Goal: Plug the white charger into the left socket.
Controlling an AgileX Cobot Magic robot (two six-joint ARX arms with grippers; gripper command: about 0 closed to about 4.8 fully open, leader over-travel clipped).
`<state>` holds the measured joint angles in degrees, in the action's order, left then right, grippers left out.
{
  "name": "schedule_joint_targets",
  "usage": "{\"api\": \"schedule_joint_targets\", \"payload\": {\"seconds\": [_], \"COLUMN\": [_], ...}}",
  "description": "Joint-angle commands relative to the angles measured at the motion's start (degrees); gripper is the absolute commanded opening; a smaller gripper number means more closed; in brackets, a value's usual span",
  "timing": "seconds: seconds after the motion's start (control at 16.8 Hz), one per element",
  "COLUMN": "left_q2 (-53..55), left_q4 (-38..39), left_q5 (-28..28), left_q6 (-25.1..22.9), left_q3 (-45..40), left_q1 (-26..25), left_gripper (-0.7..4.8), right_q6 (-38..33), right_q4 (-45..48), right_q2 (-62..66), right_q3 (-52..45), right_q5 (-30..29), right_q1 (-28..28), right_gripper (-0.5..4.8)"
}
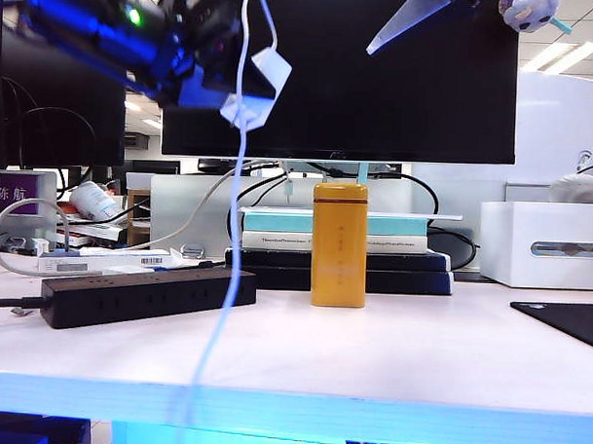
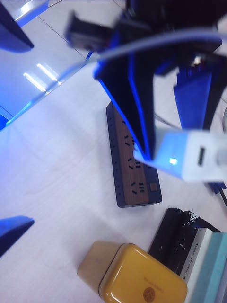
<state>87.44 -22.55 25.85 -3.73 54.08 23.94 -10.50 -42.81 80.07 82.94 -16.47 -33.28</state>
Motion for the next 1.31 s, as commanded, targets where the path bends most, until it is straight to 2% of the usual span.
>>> {"api": "schedule_joint_targets", "payload": {"seconds": [0.06,0.18,0.42,0.72,1.07,1.31], "left_q2": [3.56,7.13,12.26,16.52,20.2,22.69], "left_q4": [-7.3,-12.07,-20.46,-23.93,-25.16,-27.47], "left_q5": [2.93,10.51,27.26,29.68,18.91,18.78], "left_q6": [7.87,9.16,10.21,10.19,10.08,9.99], "left_q3": [0.2,0.2,0.2,0.2,0.17,0.11], "left_q1": [-4.37,-9.11,-13.55,-13.4,-13.42,-13.35], "left_gripper": [2.44,2.45,2.45,2.44,2.44,2.45], "right_q6": [0.04,0.07,0.04,0.09,0.09,0.09], "right_q4": [1.14,1.4,3.02,4.57,4.57,5.4], "right_q2": [-0.28,-0.28,-0.28,-0.24,-0.24,-0.24], "right_q3": [0.2,0.2,0.2,0.2,0.2,0.17], "right_q5": [0.04,0.07,2.08,3.98,7.58,7.63], "right_q1": [-0.04,-0.04,-0.04,-0.04,-0.04,-0.04], "right_gripper": [4.79,4.79,4.79,4.79,4.79,4.79]}}
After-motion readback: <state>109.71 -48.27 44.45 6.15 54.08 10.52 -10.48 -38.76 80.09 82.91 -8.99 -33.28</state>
